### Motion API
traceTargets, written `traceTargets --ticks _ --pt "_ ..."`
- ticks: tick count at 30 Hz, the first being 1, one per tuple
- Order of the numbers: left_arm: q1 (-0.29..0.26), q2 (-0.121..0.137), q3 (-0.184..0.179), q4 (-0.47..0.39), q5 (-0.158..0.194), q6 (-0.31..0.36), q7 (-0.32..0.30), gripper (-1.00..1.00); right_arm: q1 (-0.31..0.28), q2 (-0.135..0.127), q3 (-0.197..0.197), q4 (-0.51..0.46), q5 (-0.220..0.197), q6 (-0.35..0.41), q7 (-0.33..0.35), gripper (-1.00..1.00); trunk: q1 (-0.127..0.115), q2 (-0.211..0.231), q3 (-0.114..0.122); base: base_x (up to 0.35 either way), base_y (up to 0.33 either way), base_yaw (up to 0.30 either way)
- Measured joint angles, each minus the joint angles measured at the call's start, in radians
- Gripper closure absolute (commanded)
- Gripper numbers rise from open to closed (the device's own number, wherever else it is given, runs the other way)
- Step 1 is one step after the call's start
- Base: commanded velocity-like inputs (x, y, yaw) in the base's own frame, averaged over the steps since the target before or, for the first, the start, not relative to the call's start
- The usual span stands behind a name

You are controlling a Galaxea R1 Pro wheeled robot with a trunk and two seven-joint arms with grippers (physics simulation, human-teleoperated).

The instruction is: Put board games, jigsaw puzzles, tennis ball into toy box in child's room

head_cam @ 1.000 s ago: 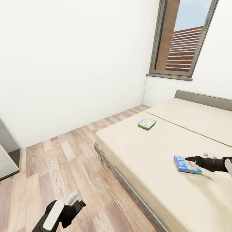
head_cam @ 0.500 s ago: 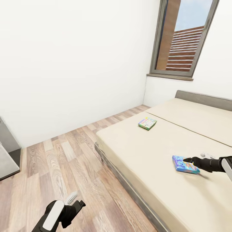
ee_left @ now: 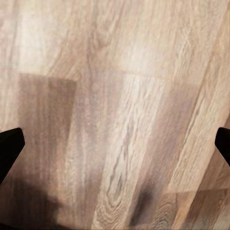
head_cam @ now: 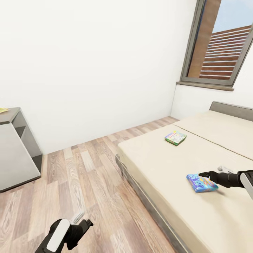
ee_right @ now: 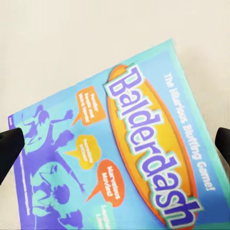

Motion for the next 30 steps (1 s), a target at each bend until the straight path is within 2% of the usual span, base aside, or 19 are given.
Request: traceTargets --ticks 6,17,30 --pt "0.001 0.001 0.0 0.004 0.0 0.0 0.0 -1.0 0.001 0.001 0.0 0.0 0.0 0.0 0.0 -1.0 0.0 0.0 0.001 0.0 0.0 0.187" --pt "0.002 0.003 0.0 0.006 0.0 0.0 -0.001 -1.0 0.001 0.002 0.0 0.0 0.0 0.0 0.0 -1.0 0.0 0.0 0.002 -0.001 0.001 0.028" --pt "0.002 0.007 0.003 0.006 0.005 0.0 -0.002 -1.0 0.001 0.002 0.0 0.0 0.0 0.0 0.0 -1.0 0.0 0.0 0.002 -0.178 0.146 0.005"
